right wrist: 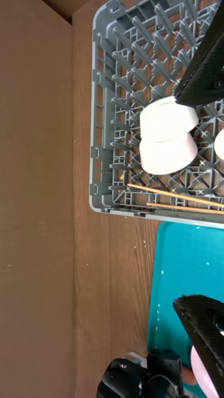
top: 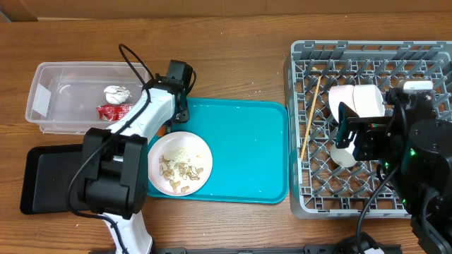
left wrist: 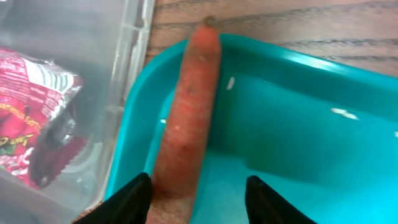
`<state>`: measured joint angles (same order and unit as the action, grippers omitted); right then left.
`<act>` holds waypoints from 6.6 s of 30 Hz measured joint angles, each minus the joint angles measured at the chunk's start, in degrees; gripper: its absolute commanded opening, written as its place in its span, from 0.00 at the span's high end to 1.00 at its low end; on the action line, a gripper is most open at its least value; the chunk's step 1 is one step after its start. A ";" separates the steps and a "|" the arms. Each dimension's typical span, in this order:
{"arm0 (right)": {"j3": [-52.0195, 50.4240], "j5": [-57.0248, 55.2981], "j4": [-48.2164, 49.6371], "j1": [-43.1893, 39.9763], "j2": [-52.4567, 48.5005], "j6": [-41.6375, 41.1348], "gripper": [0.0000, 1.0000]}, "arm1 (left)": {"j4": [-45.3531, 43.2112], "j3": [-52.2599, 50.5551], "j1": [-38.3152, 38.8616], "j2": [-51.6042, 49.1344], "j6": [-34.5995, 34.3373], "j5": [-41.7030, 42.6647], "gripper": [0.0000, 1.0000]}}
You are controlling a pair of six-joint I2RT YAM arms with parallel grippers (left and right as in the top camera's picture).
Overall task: Sort waste into correct bins and load items into the dishwasher
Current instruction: 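Grasp the carrot on the tray with the left gripper, then carry the carrot to the black tray and release it, then grasp the rim of the white plate with the left gripper and lift, then tilt the plate over the black tray to dump the food scraps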
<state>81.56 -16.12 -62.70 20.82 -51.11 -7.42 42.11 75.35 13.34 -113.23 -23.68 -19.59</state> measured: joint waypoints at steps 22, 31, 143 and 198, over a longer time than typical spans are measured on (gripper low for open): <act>0.00 0.00 0.04 0.00 0.00 0.00 0.00 | 10.34 11.54 0.07 -4.98 4.74 1.33 0.84; 0.00 0.00 0.04 0.00 0.00 -0.02 0.00 | 30.36 31.82 0.07 -5.01 3.78 -0.37 0.96; 0.00 -0.39 0.04 0.00 0.00 0.02 0.00 | 8.83 -11.10 31.58 6.32 -0.35 1.62 0.96; 0.00 -0.39 0.00 0.00 0.00 0.02 0.00 | 28.70 -6.82 0.76 30.34 -17.00 -2.08 0.96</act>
<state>81.56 -16.51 -62.70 20.82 -51.11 -7.40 70.81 68.53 14.11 -82.89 -40.69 -21.67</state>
